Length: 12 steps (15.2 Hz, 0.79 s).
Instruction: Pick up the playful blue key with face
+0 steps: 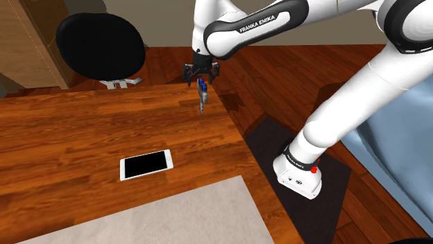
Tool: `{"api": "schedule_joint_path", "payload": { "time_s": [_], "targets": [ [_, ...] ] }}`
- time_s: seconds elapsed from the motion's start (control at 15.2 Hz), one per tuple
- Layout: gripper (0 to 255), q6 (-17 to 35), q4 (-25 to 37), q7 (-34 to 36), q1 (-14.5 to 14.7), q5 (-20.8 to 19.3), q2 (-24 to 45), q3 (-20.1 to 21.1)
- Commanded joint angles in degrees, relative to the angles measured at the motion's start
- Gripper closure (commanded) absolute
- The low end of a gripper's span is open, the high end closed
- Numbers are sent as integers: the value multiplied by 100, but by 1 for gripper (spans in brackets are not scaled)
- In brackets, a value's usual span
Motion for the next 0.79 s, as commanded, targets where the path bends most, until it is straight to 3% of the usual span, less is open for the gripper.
{"api": "schedule_joint_path", "payload": {
  "time_s": [0.0, 0.07, 0.73],
  "targets": [
    [0, 64, -32, 11, -4, -15, 31, 3],
    [255, 80, -52, 11, -3, -14, 27, 3],
    [255, -15, 13, -7, -1, 3, -6, -4]
  ]
}}
